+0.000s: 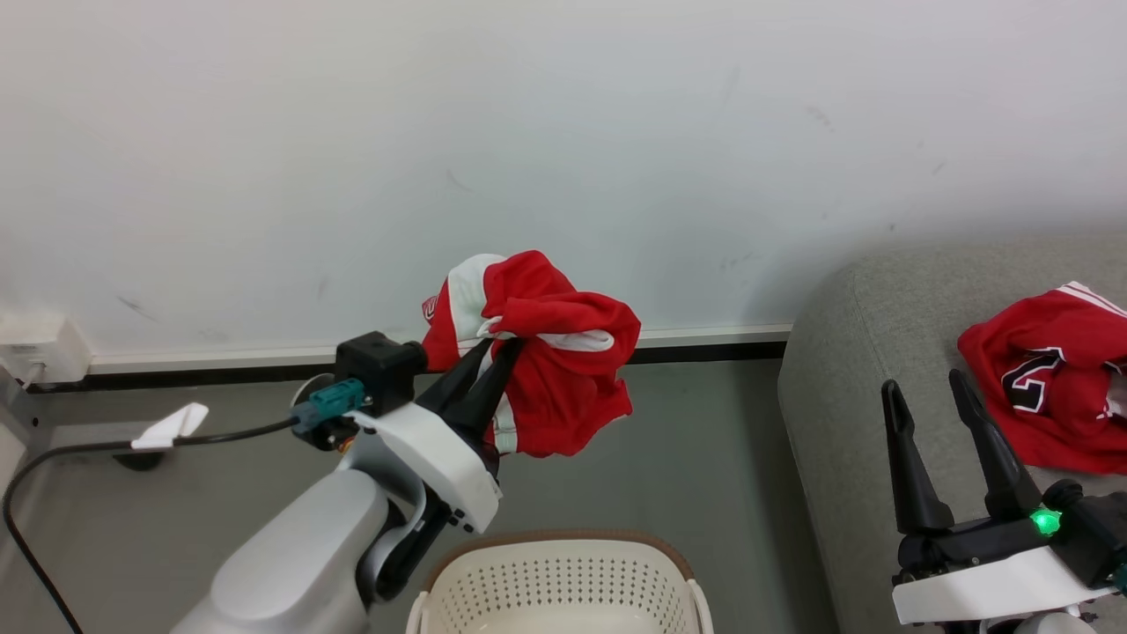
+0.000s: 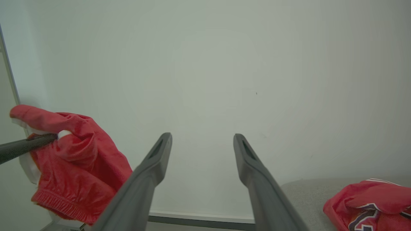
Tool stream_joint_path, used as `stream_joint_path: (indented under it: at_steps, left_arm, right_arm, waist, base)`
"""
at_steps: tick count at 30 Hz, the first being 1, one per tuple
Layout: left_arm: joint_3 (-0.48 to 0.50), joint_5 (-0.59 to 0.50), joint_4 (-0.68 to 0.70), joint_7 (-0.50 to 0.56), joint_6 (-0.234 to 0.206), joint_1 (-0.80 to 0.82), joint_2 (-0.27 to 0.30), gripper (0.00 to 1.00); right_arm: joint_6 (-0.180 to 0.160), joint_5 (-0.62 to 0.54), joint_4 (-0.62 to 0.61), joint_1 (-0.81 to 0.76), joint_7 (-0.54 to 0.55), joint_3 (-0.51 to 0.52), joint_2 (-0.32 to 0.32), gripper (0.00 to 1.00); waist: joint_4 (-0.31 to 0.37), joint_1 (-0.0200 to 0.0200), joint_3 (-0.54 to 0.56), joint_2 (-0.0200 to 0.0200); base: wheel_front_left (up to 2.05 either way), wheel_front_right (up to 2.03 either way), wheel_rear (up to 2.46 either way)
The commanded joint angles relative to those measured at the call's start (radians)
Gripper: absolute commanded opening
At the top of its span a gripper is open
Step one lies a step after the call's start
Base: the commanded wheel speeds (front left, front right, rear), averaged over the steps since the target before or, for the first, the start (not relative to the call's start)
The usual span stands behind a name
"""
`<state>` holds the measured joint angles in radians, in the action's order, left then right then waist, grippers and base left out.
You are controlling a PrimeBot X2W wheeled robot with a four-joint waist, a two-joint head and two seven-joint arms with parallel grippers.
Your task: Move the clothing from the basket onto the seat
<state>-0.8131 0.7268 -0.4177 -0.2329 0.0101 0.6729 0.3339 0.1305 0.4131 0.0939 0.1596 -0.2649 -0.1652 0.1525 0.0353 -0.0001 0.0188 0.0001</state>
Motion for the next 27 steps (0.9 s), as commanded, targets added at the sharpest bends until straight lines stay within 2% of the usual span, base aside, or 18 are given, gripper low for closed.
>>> stream_joint_path:
  at_steps: [1,15,20,27]
  left_arm:
    - [0.003,-0.001,0.023,0.006,-0.009,-0.019,0.013,0.00]
    - [-0.003,0.015,0.091,0.027,-0.035,-0.042,0.028,0.00]
    - [-0.009,0.017,0.095,0.032,-0.035,-0.035,0.019,0.00]
    - [-0.020,0.021,0.103,0.038,-0.023,-0.019,0.000,0.00]
  right_arm:
    - [0.001,0.005,0.004,-0.004,0.001,-0.010,0.002,1.00]
    - [0.001,0.013,0.039,0.023,0.001,-0.101,0.030,1.00]
    - [0.001,0.007,0.048,0.034,0.001,-0.208,0.045,1.00]
    - [0.001,0.029,0.125,0.081,0.001,-0.411,0.022,1.00]
  waist:
    - [0.003,0.0001,-0.001,-0.0001]
    - [0.006,0.0001,-0.006,-0.0001]
    - [0.000,0.0001,-0.004,-0.0001]
    - [-0.019,0.0001,-0.003,-0.0001]
  base:
    - [0.00,0.00,0.00]
    - [0.00,0.00,0.00]
    - [0.00,0.00,0.00]
    - [0.00,0.00,0.00]
